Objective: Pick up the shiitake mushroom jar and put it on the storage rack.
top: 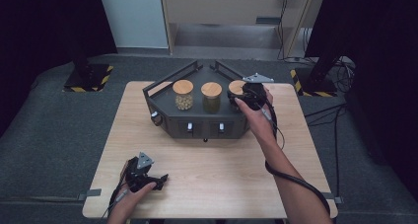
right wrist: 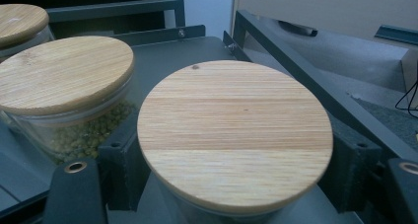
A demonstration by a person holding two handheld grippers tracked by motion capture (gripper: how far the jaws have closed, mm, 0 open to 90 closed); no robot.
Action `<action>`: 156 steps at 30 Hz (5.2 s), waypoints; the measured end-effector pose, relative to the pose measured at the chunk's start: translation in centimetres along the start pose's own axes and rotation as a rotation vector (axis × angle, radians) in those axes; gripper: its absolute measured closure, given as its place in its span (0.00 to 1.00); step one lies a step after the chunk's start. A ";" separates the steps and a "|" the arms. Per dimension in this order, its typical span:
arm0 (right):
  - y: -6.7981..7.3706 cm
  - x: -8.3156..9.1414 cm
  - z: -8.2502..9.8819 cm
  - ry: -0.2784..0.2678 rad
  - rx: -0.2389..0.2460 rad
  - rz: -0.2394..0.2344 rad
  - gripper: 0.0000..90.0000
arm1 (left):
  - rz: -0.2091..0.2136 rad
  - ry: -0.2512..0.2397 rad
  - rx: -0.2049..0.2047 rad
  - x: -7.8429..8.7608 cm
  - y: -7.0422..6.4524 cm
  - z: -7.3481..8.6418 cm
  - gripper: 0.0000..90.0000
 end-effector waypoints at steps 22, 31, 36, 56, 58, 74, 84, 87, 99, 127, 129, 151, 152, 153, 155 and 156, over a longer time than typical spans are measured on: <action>-0.6 -0.1 0.8 -0.017 -0.032 -0.022 0.28 | 0.000 0.000 -0.001 0.0 0.0 0.0 0.00; -0.6 -0.2 1.2 -0.029 -0.040 -0.019 0.28 | -0.001 0.000 -0.001 0.0 0.0 0.0 0.00; -0.5 -0.3 1.1 -0.028 -0.034 -0.019 0.28 | 0.000 0.000 -0.001 0.0 0.0 0.0 0.00; -0.7 1.3 2.2 -0.067 -0.032 -0.028 0.07 | 0.000 0.000 0.000 0.0 0.0 0.0 0.00; -0.7 1.5 2.3 -0.070 -0.030 -0.031 0.07 | 0.000 0.001 -0.001 0.0 0.0 0.0 0.00; -0.3 4.1 2.6 -0.101 -0.037 -0.051 0.02 | -0.001 0.001 0.000 0.0 0.0 0.0 0.00; -0.7 5.3 3.3 -0.100 -0.042 -0.052 0.01 | 0.000 0.001 0.000 0.0 0.0 0.0 0.00; -0.8 5.6 3.5 -0.092 -0.034 -0.051 0.01 | 0.000 0.001 0.000 0.0 0.0 0.0 0.00; -0.7 6.9 4.7 -0.055 0.020 -0.046 0.01 | 0.001 0.001 -0.001 0.0 0.0 0.0 0.00; -1.1 9.1 7.0 -0.028 0.038 -0.061 0.02 | 0.000 0.001 0.000 0.0 0.0 0.0 0.00; -1.3 9.2 7.3 -0.022 0.039 -0.066 0.02 | 0.000 0.001 0.000 0.0 0.0 0.0 0.00; -2.1 10.0 11.5 0.042 0.020 -0.090 0.02 | -0.002 0.000 0.001 0.0 0.0 0.0 0.00; -2.1 10.0 11.5 0.042 0.020 -0.090 0.02 | -0.002 0.000 0.001 0.0 0.0 0.0 0.00; -2.3 10.1 11.8 0.045 0.017 -0.089 0.02 | -0.002 0.000 0.001 0.0 0.0 0.0 0.00; -2.4 10.2 12.0 0.048 0.012 -0.088 0.02 | -0.002 0.000 0.001 0.0 0.0 0.0 0.00; -2.5 10.3 12.1 0.047 0.012 -0.087 0.02 | -0.002 0.000 0.001 0.0 0.0 0.0 0.00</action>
Point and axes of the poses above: each handheld gripper's, and its own axes: x roughly backward along the jaws, z roughly out of its underside, y roughly to its left, the point moved 9 cm from there along -x, roughly forward along the jaws, and after that the axes turned 4 degrees about y, right-handed, at the moved point
